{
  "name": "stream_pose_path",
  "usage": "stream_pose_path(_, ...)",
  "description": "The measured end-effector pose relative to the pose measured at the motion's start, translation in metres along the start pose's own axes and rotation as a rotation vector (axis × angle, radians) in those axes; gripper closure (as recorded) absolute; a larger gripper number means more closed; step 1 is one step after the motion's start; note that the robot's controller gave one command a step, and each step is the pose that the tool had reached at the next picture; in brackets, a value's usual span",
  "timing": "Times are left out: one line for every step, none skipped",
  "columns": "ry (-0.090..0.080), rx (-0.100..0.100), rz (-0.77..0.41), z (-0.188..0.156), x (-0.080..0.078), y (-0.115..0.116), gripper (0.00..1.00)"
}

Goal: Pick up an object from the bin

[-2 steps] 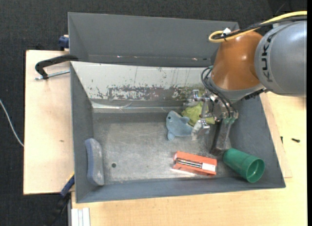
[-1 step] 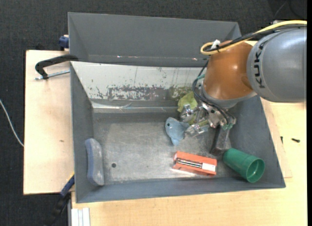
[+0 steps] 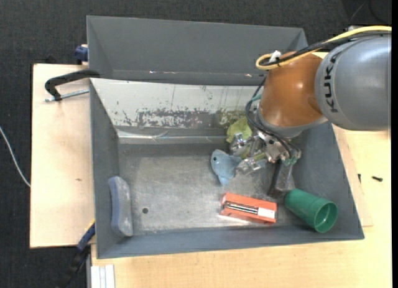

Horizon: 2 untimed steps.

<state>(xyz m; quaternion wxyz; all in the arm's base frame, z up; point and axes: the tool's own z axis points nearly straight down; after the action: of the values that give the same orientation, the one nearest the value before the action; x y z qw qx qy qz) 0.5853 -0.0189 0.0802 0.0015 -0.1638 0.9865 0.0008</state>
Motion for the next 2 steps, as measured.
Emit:
stream_pose_path(-0.002, 0.002, -0.064, -0.0557, -0.0029, 0.0008, 1.0)
stream_pose_path(-0.002, 0.001, -0.064, -0.0556, -0.0029, 0.0008, 1.0)
